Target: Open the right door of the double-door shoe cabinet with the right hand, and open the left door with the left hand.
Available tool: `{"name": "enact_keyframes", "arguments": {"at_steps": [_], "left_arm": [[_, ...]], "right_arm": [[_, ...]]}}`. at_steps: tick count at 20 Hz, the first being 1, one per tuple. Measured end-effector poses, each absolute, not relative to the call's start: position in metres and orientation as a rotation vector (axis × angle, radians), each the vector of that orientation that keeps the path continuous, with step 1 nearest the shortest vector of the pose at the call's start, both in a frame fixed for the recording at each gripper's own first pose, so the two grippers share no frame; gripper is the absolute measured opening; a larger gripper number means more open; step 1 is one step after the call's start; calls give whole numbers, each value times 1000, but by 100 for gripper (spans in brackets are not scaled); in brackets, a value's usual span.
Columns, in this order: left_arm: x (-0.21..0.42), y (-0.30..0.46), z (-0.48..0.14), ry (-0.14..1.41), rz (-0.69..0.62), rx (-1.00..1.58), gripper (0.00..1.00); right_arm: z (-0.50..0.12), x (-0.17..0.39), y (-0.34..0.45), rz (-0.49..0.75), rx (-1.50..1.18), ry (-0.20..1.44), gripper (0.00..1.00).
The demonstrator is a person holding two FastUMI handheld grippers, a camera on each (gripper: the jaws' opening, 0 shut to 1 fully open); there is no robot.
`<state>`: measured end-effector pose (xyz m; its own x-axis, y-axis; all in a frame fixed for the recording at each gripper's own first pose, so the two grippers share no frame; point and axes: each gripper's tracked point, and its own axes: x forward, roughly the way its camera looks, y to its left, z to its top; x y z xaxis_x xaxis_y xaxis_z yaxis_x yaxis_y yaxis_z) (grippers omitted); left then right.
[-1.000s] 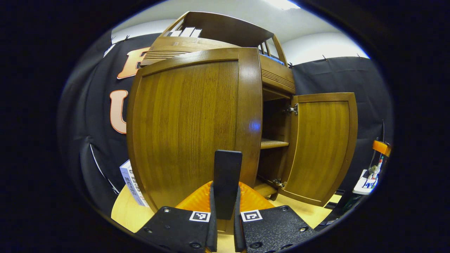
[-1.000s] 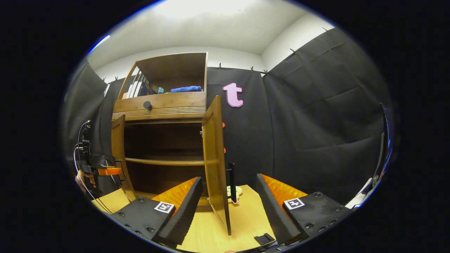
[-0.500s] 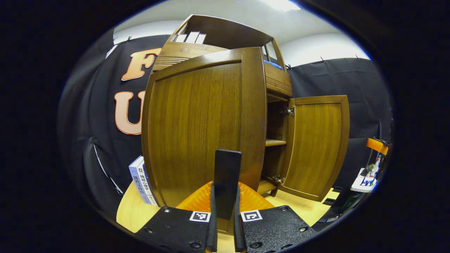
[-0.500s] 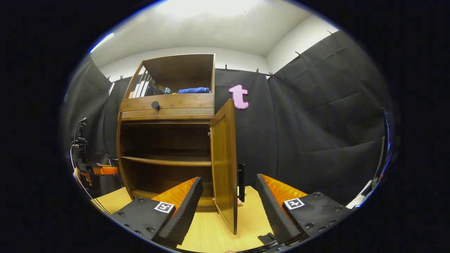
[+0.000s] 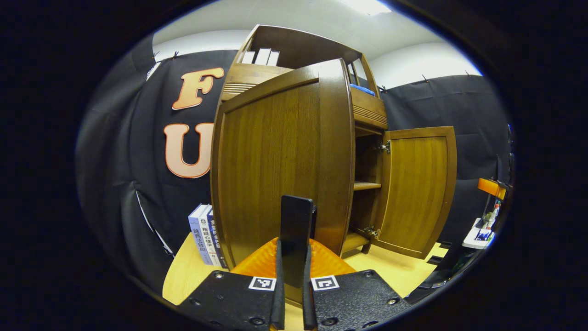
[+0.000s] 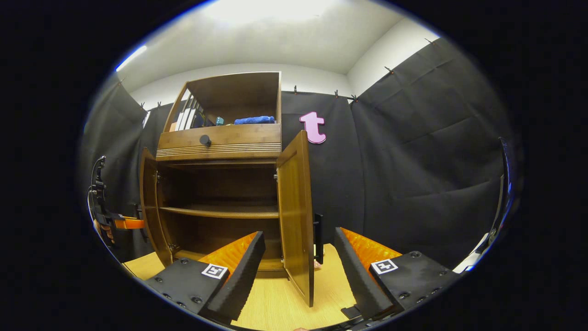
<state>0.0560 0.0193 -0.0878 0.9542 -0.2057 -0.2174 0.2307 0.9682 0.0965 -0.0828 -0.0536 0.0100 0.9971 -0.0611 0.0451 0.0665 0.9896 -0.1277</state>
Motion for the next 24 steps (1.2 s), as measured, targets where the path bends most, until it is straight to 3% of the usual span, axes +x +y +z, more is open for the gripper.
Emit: {"name": "enact_keyframes", "arguments": {"at_steps": [1,2,20,21,24], "left_arm": [[53,23,-87,205,-213,124,14],[50,28,-85,203,-202,128,14],[21,136,-63,170,-4,182,0],[20,137,-65,171,-9,159,0],[21,148,-64,166,2,165,0]], "right_arm": [[11,-83,-52,-61,-132,-42,89],[10,-83,-51,-58,-134,-42,98],[1,-73,-6,33,-116,-43,98],[0,-73,-5,37,-114,-43,89],[1,-72,-5,40,-116,-43,98]]}}
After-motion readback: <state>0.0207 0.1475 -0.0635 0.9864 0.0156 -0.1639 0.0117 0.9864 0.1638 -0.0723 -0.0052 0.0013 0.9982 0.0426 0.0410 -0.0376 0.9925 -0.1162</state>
